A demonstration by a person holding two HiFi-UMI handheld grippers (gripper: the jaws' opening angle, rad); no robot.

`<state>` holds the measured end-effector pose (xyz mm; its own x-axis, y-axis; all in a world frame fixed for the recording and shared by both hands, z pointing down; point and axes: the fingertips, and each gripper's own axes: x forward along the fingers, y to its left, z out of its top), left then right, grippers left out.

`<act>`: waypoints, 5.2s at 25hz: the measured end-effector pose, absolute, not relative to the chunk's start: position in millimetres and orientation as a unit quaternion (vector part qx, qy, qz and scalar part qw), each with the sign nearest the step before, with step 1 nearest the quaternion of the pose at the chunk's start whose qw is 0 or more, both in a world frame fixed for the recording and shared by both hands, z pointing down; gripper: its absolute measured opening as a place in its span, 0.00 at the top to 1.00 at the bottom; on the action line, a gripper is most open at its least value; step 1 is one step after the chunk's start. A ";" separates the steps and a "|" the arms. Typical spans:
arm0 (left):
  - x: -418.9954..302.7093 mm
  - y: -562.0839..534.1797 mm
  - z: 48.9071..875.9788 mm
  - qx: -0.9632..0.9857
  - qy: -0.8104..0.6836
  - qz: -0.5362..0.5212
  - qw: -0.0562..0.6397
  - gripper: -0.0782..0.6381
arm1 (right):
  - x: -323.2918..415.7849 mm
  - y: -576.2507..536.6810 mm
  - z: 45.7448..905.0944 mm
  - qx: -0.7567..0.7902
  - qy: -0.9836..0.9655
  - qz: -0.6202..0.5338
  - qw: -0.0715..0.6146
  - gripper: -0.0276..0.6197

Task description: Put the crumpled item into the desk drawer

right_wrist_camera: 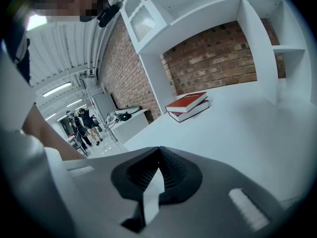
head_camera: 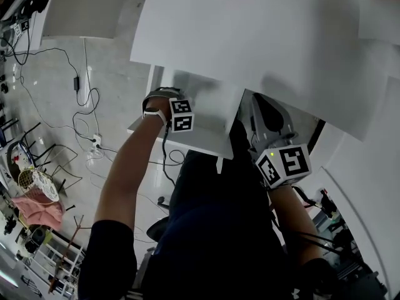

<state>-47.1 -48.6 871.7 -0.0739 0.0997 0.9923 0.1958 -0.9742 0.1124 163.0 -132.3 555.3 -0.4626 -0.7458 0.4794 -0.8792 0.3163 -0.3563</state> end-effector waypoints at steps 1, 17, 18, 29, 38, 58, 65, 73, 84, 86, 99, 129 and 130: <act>-46.4 -50.2 872.1 -0.680 -0.106 -0.725 0.037 0.87 | 162.4 -132.7 556.3 0.504 -0.804 0.294 0.114 0.95; -42.2 -102.2 794.7 -0.735 0.054 -0.675 0.040 0.75 | 128.9 -158.9 528.3 0.453 -0.846 0.257 0.113 0.95; -41.9 -104.6 786.5 -0.740 0.067 -0.668 0.041 0.75 | 124.0 -159.7 524.8 0.447 -0.850 0.253 0.112 0.95; -35.4 -134.9 642.3 -0.799 0.246 -0.546 0.055 0.75 | 76.9 -164.8 473.0 0.392 -0.892 0.204 0.098 0.95; -47.2 -147.5 522.7 -0.814 0.404 -0.414 0.044 0.75 | 48.0 -164.5 444.3 0.358 -0.915 0.172 0.075 0.95; -115.1 -128.0 312.7 -0.769 0.627 -0.122 0.028 0.77 | -8.8 -155.4 335.6 0.316 -0.945 0.088 0.007 0.95; -132.0 -118.9 282.4 -0.757 0.652 -0.055 0.011 0.80 | -7.9 -154.7 297.7 0.323 -0.944 0.063 -0.017 0.95; -124.8 -124.9 261.1 -0.769 0.638 -0.029 0.009 0.89 | -8.4 -151.5 266.3 0.325 -0.944 0.040 -0.029 0.95; -111.7 -125.1 263.5 -0.781 0.624 -0.028 0.014 0.89 | -2.6 -144.3 261.2 0.331 -0.943 0.026 -0.037 0.95; -112.9 -128.6 264.8 -0.782 0.623 -0.029 0.009 0.89 | -3.9 -147.6 260.7 0.332 -0.942 0.028 -0.038 0.95; -118.7 -128.8 273.4 -0.784 0.620 -0.031 -0.002 0.89 | -11.5 -146.7 268.6 0.336 -0.941 0.030 -0.029 0.95; -118.1 -124.6 285.0 -0.788 0.614 -0.034 -0.013 0.89 | -15.6 -137.5 271.1 0.329 -0.944 0.015 -0.023 0.95; -117.5 -124.2 285.8 -0.789 0.614 -0.034 -0.013 0.89 | -15.5 -137.5 271.1 0.329 -0.944 0.016 -0.024 0.95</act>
<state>-117.5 -124.2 285.8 0.2442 -0.9672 0.0698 -0.9690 -0.2462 -0.0208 -15.5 -137.5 271.1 -0.7827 -0.6214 -0.0342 -0.6199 0.7834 -0.0447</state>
